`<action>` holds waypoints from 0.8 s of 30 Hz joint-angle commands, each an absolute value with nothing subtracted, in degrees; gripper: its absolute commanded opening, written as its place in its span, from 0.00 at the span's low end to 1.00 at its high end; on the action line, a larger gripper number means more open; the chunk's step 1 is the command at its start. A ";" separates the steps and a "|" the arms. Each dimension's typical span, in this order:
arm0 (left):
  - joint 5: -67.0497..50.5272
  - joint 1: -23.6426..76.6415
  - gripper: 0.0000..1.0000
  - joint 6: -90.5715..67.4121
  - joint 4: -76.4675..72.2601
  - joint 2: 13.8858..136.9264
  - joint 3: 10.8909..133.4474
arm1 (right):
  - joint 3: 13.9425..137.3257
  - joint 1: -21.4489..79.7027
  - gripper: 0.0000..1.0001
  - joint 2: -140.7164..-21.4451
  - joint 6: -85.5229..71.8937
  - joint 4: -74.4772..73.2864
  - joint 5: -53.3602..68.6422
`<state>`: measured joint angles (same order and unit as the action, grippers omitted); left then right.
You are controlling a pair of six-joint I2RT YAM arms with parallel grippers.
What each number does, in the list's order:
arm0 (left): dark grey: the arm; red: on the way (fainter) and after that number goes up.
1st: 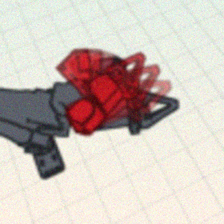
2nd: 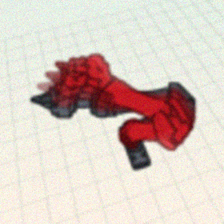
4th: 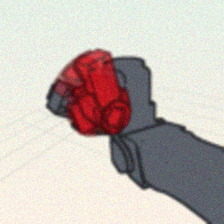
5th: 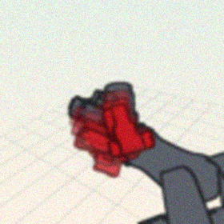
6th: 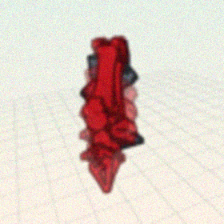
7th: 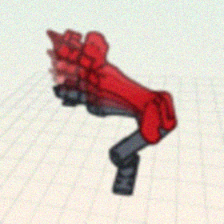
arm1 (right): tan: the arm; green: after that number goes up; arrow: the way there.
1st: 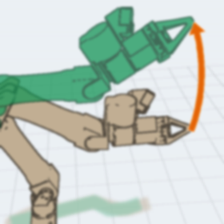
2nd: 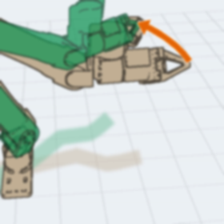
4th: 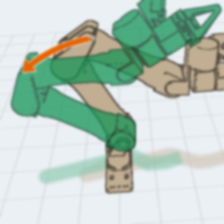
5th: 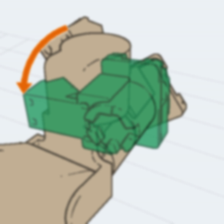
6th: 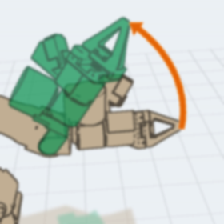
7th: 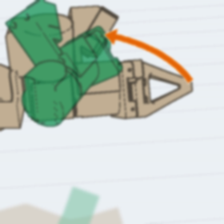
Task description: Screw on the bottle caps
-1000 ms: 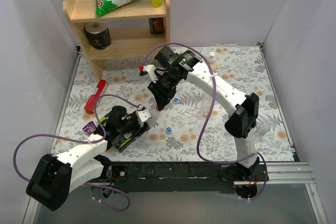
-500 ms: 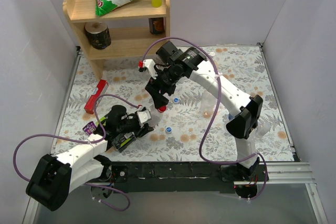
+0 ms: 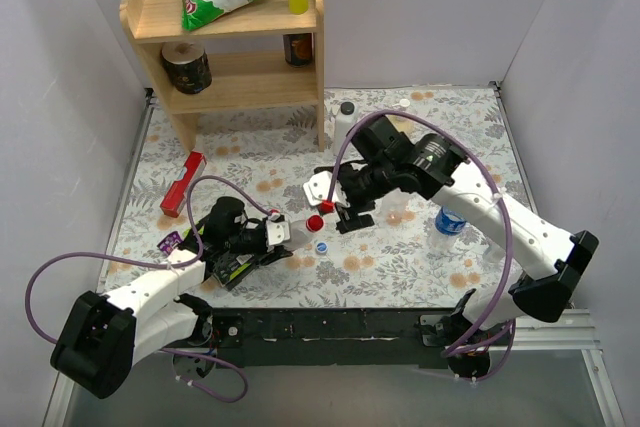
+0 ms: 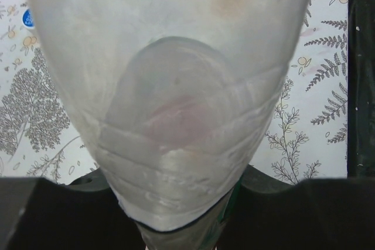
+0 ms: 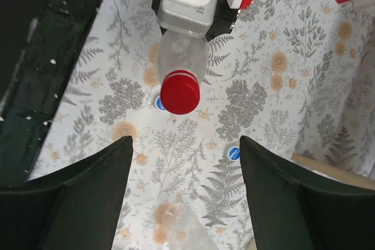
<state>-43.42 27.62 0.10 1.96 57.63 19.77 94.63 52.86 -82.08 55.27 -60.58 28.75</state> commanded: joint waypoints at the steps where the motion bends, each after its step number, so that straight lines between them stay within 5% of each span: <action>1: -46.58 27.86 0.00 7.73 6.94 57.92 23.47 | 92.29 55.27 0.79 -82.62 69.16 -56.87 25.75; 24: -46.41 28.04 0.00 6.33 7.21 57.22 25.22 | 91.67 58.27 0.56 -84.11 83.75 -60.91 27.16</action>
<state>-45.12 27.62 6.59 7.73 58.04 23.35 89.67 58.15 -84.09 80.62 -58.39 25.89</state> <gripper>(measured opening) 0.357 0.561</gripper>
